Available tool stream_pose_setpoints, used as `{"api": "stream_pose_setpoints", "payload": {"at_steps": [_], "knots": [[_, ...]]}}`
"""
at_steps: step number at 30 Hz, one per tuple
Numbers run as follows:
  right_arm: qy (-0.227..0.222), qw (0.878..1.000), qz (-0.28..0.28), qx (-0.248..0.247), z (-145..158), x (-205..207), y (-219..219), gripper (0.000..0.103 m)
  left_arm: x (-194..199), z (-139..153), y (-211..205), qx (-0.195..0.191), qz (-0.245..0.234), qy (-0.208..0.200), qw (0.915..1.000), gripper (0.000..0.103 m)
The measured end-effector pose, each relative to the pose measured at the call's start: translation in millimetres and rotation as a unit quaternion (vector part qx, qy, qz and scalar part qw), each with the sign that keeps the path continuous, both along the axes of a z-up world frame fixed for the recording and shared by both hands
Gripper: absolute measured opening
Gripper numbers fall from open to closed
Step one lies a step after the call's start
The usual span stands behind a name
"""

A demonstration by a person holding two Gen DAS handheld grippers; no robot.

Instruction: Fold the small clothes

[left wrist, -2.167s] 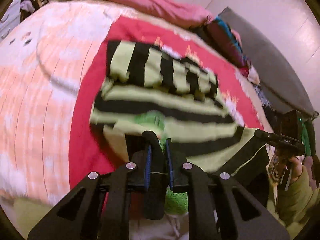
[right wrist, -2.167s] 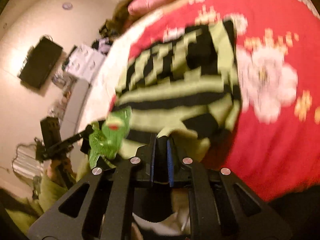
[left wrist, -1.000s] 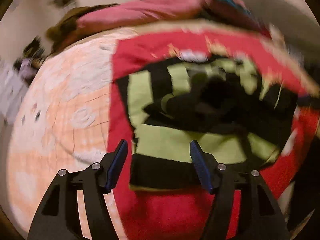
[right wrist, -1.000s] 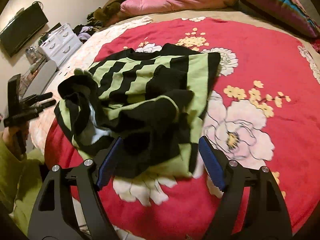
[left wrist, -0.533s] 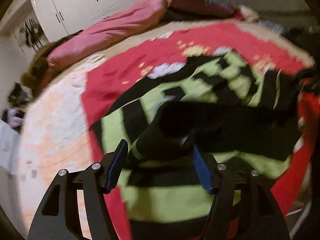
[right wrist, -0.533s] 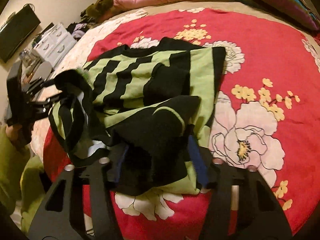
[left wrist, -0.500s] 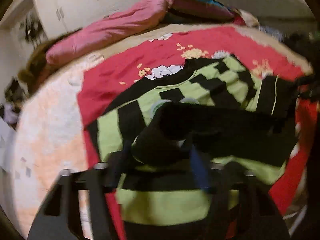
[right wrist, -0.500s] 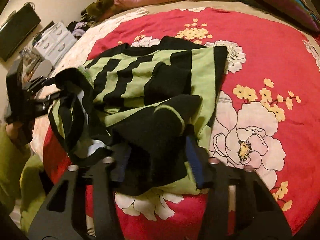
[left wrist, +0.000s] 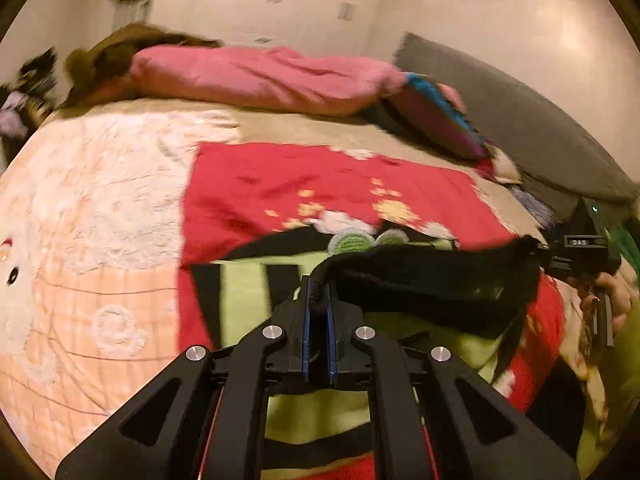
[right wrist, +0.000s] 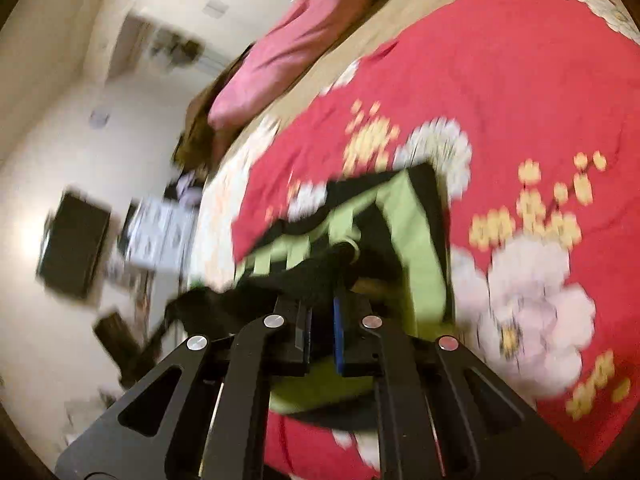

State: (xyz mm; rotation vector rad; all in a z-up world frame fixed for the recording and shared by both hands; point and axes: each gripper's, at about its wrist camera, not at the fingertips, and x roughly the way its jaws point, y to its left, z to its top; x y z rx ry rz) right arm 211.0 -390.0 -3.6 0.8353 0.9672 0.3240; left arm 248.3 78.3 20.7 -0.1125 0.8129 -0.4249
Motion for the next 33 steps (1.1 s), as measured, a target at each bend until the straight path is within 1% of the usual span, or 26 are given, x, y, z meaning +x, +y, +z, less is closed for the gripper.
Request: {"api": "stream_pose_setpoints", "payload": {"at_steps": [2,3,4,6,7,8,9,11,13,15,16,17,19,20,21,22,23,24,25,26,27,28,29,30,31,33], "knots": [[-0.006,1.0,-0.017,-0.014,-3,30,2,0.011,16,-9,3,-0.001,0.018,0.017,0.9997,0.006],[-0.01,0.999,-0.016,-0.032,-4,38,4,0.012,26,-18,5,-0.015,0.021,0.033,0.9991,0.006],[-0.018,0.998,-0.017,-0.053,-5,48,7,0.013,31,-24,6,-0.018,0.024,0.04,0.9987,0.006],[-0.032,0.998,-0.017,-0.049,-9,59,10,0.032,40,-37,2,-0.003,0.028,0.045,0.9986,0.006],[-0.034,0.998,-0.015,-0.06,-10,61,10,0.049,42,-42,2,-0.003,0.027,0.047,0.9985,0.007],[-0.04,0.996,-0.009,-0.081,-9,62,12,0.056,43,-46,3,-0.01,0.026,0.048,0.9984,0.008],[-0.049,0.994,0.004,-0.095,-9,61,15,0.057,43,-50,5,-0.026,0.027,0.052,0.998,0.009],[-0.07,0.987,0.046,-0.138,-9,58,25,0.064,44,-54,9,-0.042,0.031,0.055,0.9972,0.014],[-0.073,0.973,0.086,-0.201,-16,54,39,0.065,46,-58,11,-0.041,0.035,0.058,0.9968,0.021],[-0.068,0.958,0.124,-0.251,-26,53,56,0.065,47,-61,13,-0.041,0.039,0.063,0.9964,0.026],[-0.064,0.945,0.149,-0.285,-33,53,70,0.065,48,-63,15,-0.042,0.041,0.067,0.996,0.03],[-0.06,0.936,0.165,-0.305,-40,53,78,0.065,49,-64,15,-0.042,0.043,0.07,0.9957,0.034],[-0.048,0.918,0.183,-0.348,-53,55,94,0.065,51,-68,13,-0.037,0.045,0.076,0.9954,0.035],[-0.042,0.915,0.181,-0.358,-59,58,97,0.065,52,-70,12,-0.032,0.044,0.077,0.9955,0.036],[-0.035,0.917,0.175,-0.357,-65,61,97,0.065,53,-72,11,-0.03,0.044,0.079,0.9955,0.036],[-0.03,0.921,0.169,-0.351,-70,64,96,0.057,54,-73,10,-0.028,0.044,0.081,0.9954,0.036],[-0.025,0.924,0.169,-0.342,-73,66,94,0.033,54,-74,9,-0.026,0.044,0.082,0.9954,0.034],[-0.021,0.93,0.175,-0.322,-77,67,93,0.023,55,-75,6,-0.021,0.04,0.082,0.9956,0.032],[-0.022,0.934,0.177,-0.31,-76,66,92,0.018,55,-75,4,-0.015,0.037,0.08,0.996,0.018],[-0.028,0.935,0.175,-0.308,-74,63,91,0.012,54,-75,2,-0.01,0.033,0.078,0.9964,0.016],[-0.033,0.935,0.175,-0.306,-70,62,91,0.011,52,-71,-1,0.001,0.028,0.071,0.9971,0.015],[-0.043,0.94,0.169,-0.294,-63,58,86,0.009,50,-67,-2,0.008,0.027,0.063,0.9976,0.011],[-0.054,0.947,0.152,-0.277,-53,54,78,0.009,47,-61,-2,0.013,0.027,0.051,0.9983,0.011],[-0.06,0.953,0.139,-0.261,-47,53,71,0.009,43,-51,0,0.008,0.029,0.034,0.999,0.011],[-0.066,0.962,0.118,-0.235,-39,53,59,0.009,43,-46,2,-0.001,0.031,0.031,0.9991,0.011],[-0.071,0.972,0.089,-0.204,-33,58,42,0.009,47,-37,5,-0.007,0.043,0.026,0.9987,0.011]]}}
